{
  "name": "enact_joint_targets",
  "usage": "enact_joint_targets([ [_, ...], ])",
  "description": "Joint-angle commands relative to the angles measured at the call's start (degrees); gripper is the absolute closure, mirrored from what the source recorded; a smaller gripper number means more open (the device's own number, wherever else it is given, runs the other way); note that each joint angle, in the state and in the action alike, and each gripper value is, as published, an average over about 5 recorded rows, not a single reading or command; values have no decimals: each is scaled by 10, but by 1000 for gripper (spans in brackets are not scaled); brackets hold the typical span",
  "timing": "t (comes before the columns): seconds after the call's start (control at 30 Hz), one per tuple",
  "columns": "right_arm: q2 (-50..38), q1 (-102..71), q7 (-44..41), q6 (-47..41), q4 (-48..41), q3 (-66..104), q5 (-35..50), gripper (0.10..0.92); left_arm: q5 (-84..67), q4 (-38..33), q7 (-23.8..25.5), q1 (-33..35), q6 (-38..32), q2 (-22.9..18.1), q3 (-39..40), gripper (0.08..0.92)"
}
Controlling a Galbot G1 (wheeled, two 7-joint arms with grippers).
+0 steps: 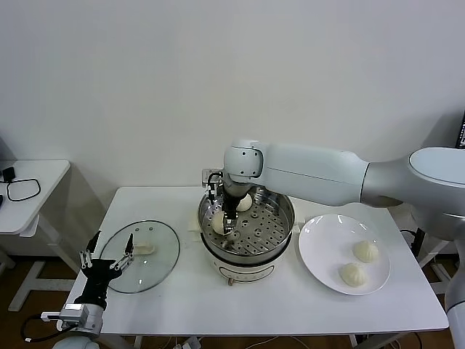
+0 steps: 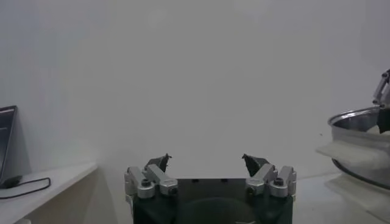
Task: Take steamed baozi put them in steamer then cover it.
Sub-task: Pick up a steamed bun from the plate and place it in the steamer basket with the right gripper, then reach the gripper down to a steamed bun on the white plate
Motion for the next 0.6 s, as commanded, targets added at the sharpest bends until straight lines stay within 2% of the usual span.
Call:
enact_joint_targets([
  [0.03, -20, 3, -11, 5, 9, 19, -8, 222, 0, 0, 0, 2, -1, -1, 0, 177],
  [0.33, -207, 102, -83, 46, 120, 22, 13, 203, 2, -11, -2, 6, 1, -2, 8, 177],
  [0.6, -409, 147, -204, 200, 159, -15, -74, 203, 9, -22, -3, 13, 1, -2, 16, 177],
])
